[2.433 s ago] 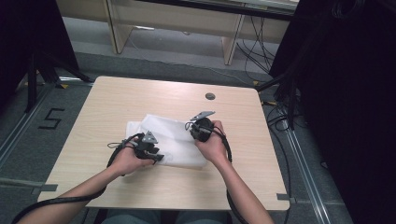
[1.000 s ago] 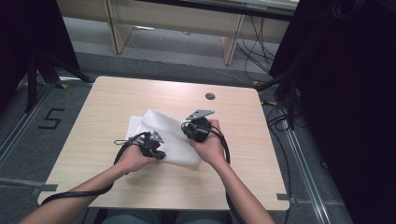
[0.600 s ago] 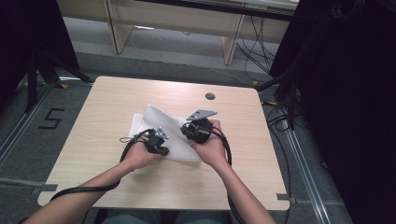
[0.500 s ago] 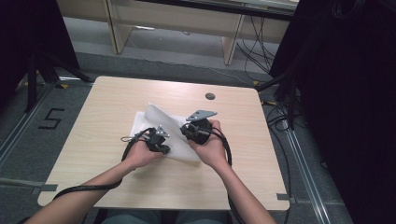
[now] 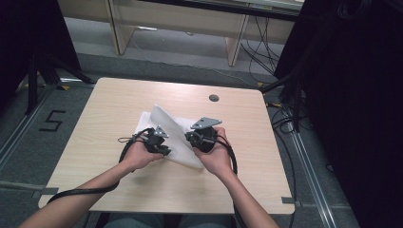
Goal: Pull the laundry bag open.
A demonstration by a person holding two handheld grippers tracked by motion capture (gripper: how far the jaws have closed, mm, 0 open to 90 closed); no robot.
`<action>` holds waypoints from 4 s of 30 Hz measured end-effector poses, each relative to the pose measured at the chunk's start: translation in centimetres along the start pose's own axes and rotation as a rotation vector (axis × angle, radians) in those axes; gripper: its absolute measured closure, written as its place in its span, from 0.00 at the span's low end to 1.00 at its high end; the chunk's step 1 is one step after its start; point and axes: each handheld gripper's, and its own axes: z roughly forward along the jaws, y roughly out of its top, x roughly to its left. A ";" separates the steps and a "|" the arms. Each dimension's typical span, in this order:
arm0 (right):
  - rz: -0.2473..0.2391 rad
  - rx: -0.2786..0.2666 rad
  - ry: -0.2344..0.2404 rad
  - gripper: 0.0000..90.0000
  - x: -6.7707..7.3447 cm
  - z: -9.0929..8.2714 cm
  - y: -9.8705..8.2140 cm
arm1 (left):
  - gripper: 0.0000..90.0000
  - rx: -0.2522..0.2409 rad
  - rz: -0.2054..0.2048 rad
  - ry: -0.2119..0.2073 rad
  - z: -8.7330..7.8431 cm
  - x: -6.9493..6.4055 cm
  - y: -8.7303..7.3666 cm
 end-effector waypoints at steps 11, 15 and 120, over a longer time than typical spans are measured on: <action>0.000 -0.036 -0.031 0.98 -0.4 0.3 0.2 | 0.90 0.069 0.060 -0.089 -0.4 -1.0 -0.7; -0.007 -0.047 -0.023 0.98 -0.3 0.0 0.5 | 0.91 0.065 0.034 -0.096 0.7 -1.6 -0.1; -0.223 0.192 0.317 0.97 8.0 -0.2 -6.4 | 0.66 -0.032 -0.078 0.066 -4.7 5.0 -0.6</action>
